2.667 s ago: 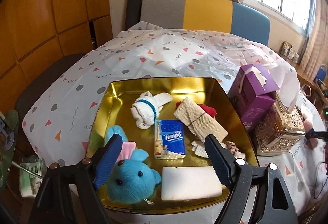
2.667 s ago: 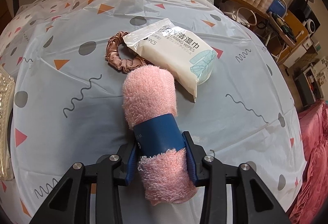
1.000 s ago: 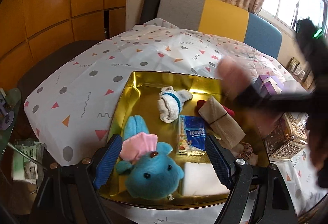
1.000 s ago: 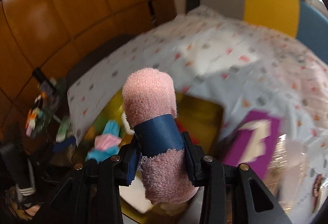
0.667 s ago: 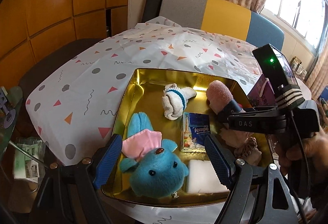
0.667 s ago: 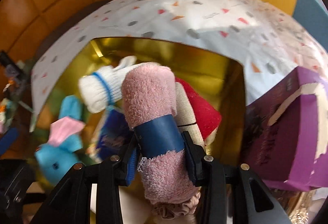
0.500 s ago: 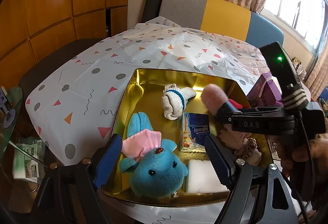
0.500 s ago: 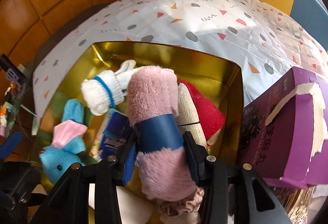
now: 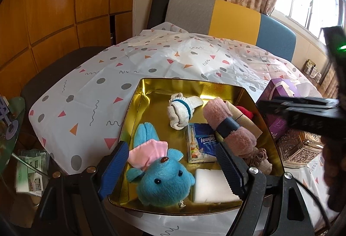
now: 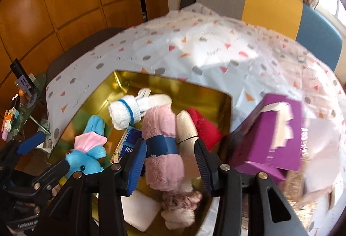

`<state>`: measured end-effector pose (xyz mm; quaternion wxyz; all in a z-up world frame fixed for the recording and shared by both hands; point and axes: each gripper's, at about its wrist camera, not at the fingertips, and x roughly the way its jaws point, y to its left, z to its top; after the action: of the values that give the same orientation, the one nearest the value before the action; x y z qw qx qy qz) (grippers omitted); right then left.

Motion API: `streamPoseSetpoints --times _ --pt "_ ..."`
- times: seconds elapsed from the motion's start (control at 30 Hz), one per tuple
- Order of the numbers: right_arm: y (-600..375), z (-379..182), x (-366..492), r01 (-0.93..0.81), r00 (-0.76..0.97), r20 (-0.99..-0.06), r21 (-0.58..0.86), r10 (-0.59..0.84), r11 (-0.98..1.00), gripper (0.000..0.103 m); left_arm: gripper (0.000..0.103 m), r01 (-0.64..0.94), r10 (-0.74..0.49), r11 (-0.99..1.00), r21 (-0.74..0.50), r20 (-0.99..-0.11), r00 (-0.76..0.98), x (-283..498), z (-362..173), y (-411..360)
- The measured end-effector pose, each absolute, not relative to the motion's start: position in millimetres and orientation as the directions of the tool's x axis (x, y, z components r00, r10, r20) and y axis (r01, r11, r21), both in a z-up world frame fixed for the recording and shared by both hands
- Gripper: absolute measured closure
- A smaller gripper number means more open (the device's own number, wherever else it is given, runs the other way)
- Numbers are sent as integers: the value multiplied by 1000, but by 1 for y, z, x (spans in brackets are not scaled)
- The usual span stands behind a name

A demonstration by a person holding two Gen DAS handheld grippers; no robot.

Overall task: Organize soft objects
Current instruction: 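Carry pink towel roll into gold tray with right gripper and release, then move both tools back toward the wipes pack and brown scrunchie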

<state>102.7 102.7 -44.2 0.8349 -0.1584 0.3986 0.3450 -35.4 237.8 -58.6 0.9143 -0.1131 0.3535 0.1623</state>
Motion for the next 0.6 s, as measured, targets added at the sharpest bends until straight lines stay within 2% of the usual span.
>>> streamPoseSetpoints --times 0.27,0.6 --pt "37 -1 102 -634 557 -680 23 477 773 57 20 -363 221 929 -73 -678 701 -35 -55 230" --pt "-64 27 121 -464 687 -610 51 395 884 57 20 -327 214 944 -45 -670 710 -32 -48 213"
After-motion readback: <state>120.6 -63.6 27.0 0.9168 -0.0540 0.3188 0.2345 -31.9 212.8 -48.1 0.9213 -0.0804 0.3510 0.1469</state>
